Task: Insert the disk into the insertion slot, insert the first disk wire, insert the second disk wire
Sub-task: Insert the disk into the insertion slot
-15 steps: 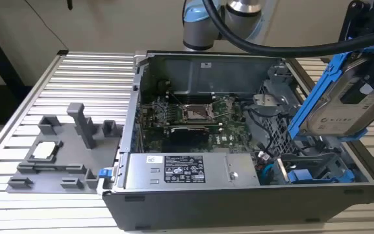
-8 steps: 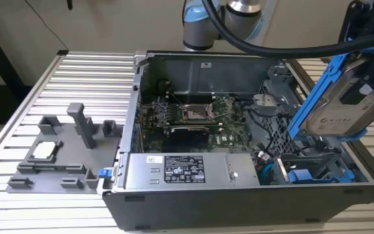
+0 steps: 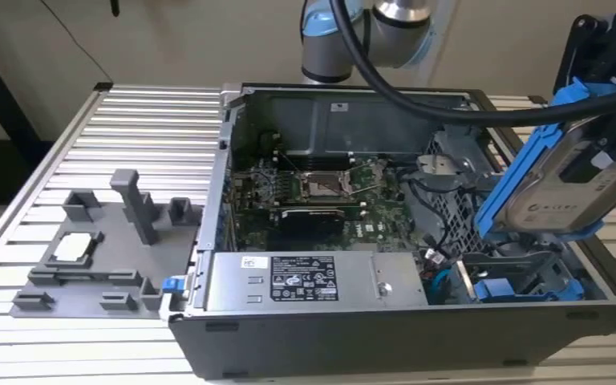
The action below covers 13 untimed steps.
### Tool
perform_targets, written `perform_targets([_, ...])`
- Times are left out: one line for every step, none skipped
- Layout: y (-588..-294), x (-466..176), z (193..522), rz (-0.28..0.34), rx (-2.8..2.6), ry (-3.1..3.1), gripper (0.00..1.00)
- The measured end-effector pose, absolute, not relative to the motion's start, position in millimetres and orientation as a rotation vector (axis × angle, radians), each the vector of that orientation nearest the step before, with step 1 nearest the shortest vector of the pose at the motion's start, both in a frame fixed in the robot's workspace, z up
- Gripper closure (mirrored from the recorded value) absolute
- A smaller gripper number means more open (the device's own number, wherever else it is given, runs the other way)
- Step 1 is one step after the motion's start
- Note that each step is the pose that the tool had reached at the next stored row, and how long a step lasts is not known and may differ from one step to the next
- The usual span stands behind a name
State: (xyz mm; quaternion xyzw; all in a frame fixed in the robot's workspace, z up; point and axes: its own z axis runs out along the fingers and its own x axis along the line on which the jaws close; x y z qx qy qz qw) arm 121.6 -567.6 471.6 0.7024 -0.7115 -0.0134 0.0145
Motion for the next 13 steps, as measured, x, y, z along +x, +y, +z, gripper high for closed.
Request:
perform_targets([-569,123,470,-0.042,2.187,-2.213,0.67])
perform_targets([-570,124,469,-0.043,2.188,-2.212,0.67])
perform_targets([-571,125,468,-0.045,2.188,-2.211,0.67])
perform_targets([-572,125,466,-0.046,2.188,-2.209,0.67])
perform_targets([-573,126,465,-0.046,2.189,-2.208,0.67])
perform_targets([-574,127,463,-0.047,2.19,-2.206,0.67])
perform_targets([-575,127,461,-0.048,2.19,-2.205,0.67])
perform_targets([-576,128,459,-0.048,2.191,-2.204,0.67])
perform_targets([-577,128,458,-0.048,2.192,-2.203,0.67])
perform_targets([-578,129,456,-0.048,2.193,-2.203,0.67])
perform_targets([-578,129,454,-0.048,2.193,-2.202,0.67])
perform_targets([-579,129,452,-0.048,2.195,-2.2,0.67])
perform_targets([-579,129,450,-0.049,2.196,-2.199,0.67])
